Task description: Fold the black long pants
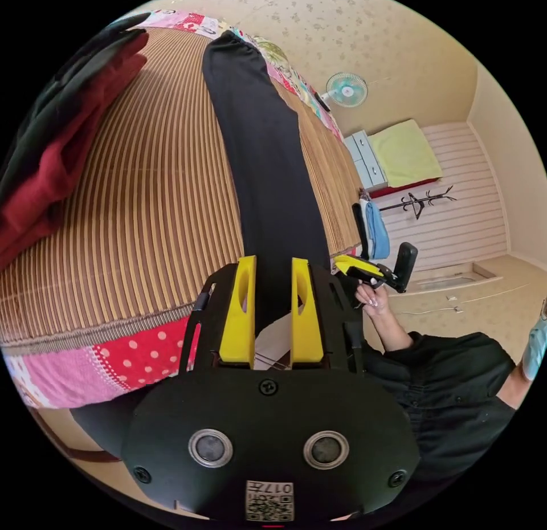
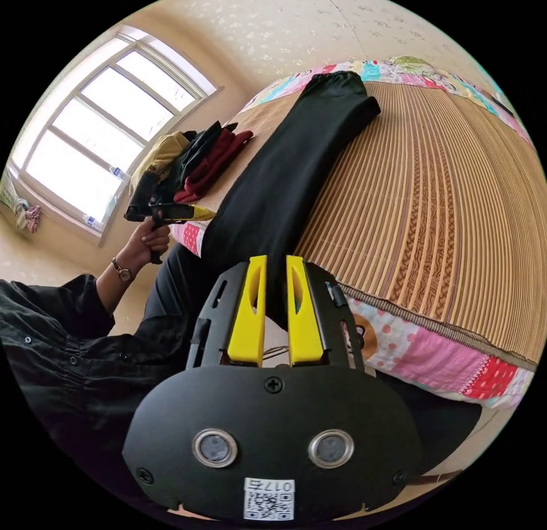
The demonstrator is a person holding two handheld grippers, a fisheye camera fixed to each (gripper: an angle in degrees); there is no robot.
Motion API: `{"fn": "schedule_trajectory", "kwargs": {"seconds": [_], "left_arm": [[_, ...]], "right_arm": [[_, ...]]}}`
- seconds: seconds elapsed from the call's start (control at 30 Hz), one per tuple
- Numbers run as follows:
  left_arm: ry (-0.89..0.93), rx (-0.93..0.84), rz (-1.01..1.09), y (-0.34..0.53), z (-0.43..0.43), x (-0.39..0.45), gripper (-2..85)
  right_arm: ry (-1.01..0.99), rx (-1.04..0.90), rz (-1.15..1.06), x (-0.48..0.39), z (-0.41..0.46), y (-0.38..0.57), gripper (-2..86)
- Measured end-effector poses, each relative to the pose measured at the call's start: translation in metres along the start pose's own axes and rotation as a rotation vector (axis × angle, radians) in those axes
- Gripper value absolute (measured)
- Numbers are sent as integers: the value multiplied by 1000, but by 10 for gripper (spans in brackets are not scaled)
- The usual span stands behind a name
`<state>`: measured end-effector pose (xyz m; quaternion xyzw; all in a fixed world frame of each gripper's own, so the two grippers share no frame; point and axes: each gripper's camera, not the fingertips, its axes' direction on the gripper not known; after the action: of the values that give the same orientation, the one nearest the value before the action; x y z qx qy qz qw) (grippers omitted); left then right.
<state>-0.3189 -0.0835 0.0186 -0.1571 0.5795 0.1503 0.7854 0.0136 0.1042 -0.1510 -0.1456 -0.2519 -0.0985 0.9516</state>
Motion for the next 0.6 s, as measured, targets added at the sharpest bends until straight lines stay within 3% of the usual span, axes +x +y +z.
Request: {"fn": "schedule_trajectory", "kwargs": {"seconds": [0.17, 0.4, 0.6], "left_arm": [[49, 16, -70, -11, -4, -23, 40], [309, -19, -279, -25, -8, -71, -2], [331, -60, -320, -45, -12, -76, -4]], "right_arm": [[-39, -42, 79, 20, 12, -14, 88], [-153, -58, 141, 40, 10, -26, 81], [-147, -93, 134, 41, 8, -38, 79]]}}
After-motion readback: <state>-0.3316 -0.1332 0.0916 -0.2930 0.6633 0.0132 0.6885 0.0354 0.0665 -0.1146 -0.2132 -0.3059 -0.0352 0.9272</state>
